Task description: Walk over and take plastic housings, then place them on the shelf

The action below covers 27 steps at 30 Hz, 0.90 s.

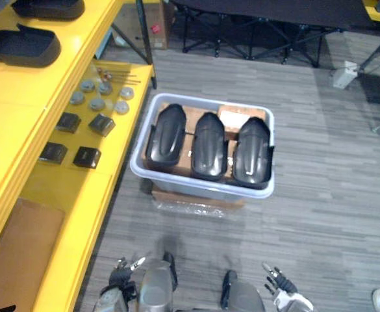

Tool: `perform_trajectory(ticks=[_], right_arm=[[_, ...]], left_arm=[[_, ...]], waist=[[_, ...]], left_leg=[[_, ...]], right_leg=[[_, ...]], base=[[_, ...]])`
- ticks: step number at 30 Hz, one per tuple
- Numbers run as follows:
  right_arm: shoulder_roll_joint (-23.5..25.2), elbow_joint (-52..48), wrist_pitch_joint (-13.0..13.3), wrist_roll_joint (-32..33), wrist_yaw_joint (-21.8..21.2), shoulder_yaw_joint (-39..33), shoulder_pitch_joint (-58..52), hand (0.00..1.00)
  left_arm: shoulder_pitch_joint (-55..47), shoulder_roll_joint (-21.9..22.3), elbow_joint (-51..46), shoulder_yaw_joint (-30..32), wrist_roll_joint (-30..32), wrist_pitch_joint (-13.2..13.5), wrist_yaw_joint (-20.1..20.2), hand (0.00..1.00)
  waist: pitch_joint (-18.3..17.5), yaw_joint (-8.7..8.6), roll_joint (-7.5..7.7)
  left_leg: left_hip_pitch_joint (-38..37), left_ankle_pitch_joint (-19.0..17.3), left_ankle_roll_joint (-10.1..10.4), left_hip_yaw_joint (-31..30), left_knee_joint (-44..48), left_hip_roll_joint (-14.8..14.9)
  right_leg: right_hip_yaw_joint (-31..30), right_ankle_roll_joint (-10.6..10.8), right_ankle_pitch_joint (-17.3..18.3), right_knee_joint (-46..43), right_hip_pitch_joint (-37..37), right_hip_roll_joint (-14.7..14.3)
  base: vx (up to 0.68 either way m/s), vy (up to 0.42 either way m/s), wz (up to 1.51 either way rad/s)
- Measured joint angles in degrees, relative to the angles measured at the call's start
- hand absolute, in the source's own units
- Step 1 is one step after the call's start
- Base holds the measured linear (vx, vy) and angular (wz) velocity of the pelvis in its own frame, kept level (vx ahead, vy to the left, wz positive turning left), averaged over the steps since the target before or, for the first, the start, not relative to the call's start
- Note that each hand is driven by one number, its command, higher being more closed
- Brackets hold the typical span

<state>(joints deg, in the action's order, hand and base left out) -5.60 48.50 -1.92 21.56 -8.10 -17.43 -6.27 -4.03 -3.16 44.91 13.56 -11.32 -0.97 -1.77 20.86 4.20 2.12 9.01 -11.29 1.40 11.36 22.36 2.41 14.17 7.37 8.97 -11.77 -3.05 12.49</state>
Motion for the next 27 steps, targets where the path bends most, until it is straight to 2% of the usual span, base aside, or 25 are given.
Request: perform_trajectory(ticks=[1,7,11,12,14,16,17,18,20,22,23,25,27], right_arm=[[-1.0,8.4,3.3,1.3,-0.6,7.4,5.1,0.0],[-1.0,8.5,3.3,1.3,-0.6,7.5,4.7,0.0],[-0.3,8.4,3.5,-0.1,-0.9,7.4,4.3,0.0],[0.0,8.0,4.3,-2.1,-1.9,7.6,4.6,0.0],[0.3,4.3,6.4,-6.3,-4.3,10.5,4.0,0.0],[-0.9,-9.8,10.9,-14.3,-8.2,19.9,3.9,0.0],[-1.5,-14.2,12.4,-15.6,-9.4,22.3,4.3,0.0],[-3.3,-24.8,15.0,-15.5,-13.2,26.8,6.9,0.0],[-4.4,-33.0,15.9,-14.2,-15.6,29.2,11.0,0.0],[-6.3,-40.1,14.7,-7.1,-15.9,28.9,19.3,0.0],[-7.3,-41.2,14.4,-5.7,-15.7,28.5,21.0,0.0],[-11.7,-44.0,13.8,-1.8,-14.5,25.3,25.2,0.0],[-13.1,-44.1,13.7,-1.5,-11.6,23.0,26.1,0.0]], left_arm=[[0.1,-3.6,1.8,-7.6,1.1,4.2,-2.4,0.0],[-0.1,-3.7,1.8,-7.5,1.1,4.2,-2.4,0.0],[-0.2,-3.7,1.8,-7.4,0.2,3.3,-2.4,0.0],[-0.2,-3.7,1.9,-7.4,-0.1,2.9,-2.4,0.0],[-0.4,-3.6,1.9,-7.3,-2.2,2.0,-2.2,0.0],[-0.8,-3.6,2.0,-7.3,-3.7,1.7,-1.8,0.0],[-1.0,-3.6,2.0,-7.3,-4.1,1.8,-1.7,0.0],[-1.5,-3.8,1.9,-7.2,-4.7,1.9,-1.5,0.0],[-2.8,-4.5,1.3,-7.2,-5.0,2.1,-1.4,0.0],[-5.9,-5.0,1.3,-7.5,-3.8,2.2,-1.0,0.0],[-6.8,-5.0,1.4,-7.5,-3.7,2.2,-1.0,0.0],[-8.6,-5.0,1.5,-7.5,-3.3,2.3,-1.2,0.0],[-9.4,-4.9,1.8,-7.6,-3.3,2.3,-1.6,0.0]], waist=[[-1.9,0.21,1.64],[-1.8,0.12,1.49],[-1.9,-0.02,1.54],[-1.9,-0.07,1.55],[-1.9,-0.03,1.53],[-1.9,-0.01,1.53],[-1.9,0.02,1.53],[-2.0,0.18,1.52],[-2.1,1.27,1.77],[-2.7,2.42,2.13],[-2.8,2.62,2.17],[-2.8,2.75,2.17],[-2.8,2.73,2.17]], left_leg=[[-1.1,8.9,0.1,-8.4,-11.5,-2.8],[-1.0,8.8,0.2,-8.2,-12.1,-3.0],[-1.1,10.8,0.2,-7.8,-15.4,-3.4],[-1.1,11.5,0.0,-7.9,-16.6,-3.6],[-1.3,12.7,-0.4,-8.3,-18.3,-4.0],[-1.1,13.8,-0.3,-9.6,-19.8,-4.4],[-1.0,14.0,-0.3,-10.1,-20.0,-4.4],[-1.3,14.1,-0.2,-11.6,-19.9,-4.5],[-2.2,14.1,-0.2,-12.4,-20.0,-4.4],[-3.1,14.1,-0.1,-12.9,-20.3,-4.4],[-3.1,14.1,-0.1,-13.1,-20.5,-4.5],[-3.6,15.2,0.0,-14.1,-22.6,-4.7],[-5.1,15.6,-0.5,-13.8,-24.3,-4.7]], right_leg=[[-0.2,-1.3,-6.0,8.0,-0.5,-2.0],[-0.3,-1.2,-5.2,6.6,0.6,-1.4],[-0.4,-0.7,-5.1,6.6,2.1,-0.8],[-0.3,-0.2,-5.3,6.6,2.3,-0.6],[0.0,0.6,-5.9,6.6,2.6,-0.4],[1.3,0.6,-6.0,6.5,2.7,-0.2],[1.8,0.6,-6.0,6.5,2.5,-0.3],[3.3,0.5,-5.9,6.6,1.2,-0.4],[3.3,0.3,-5.8,6.7,-0.2,-0.7],[3.3,-0.3,-5.5,6.8,-1.4,-1.0],[3.3,-0.6,-5.3,6.8,-1.4,-1.0],[3.5,-0.9,-5.1,6.6,-1.6,-0.9],[3.4,-0.9,-5.1,6.2,-2.1,-0.7]], base=[[-0.04,0.022,0.05],[-0.07,0.013,0.01],[0.02,-0.003,0.01],[0.1,-0.013,0.07],[0.1,-0.014,0.11],[0.08,-0.019,0.25],[0.08,-0.035,0.52],[0.06,-0.028,0.48],[0.04,-0.02,0.35],[0.0,-0.014,0.21],[-0.03,-0.004,0.24],[-0.04,0.004,0.26],[-0.04,0.017,0.04]])
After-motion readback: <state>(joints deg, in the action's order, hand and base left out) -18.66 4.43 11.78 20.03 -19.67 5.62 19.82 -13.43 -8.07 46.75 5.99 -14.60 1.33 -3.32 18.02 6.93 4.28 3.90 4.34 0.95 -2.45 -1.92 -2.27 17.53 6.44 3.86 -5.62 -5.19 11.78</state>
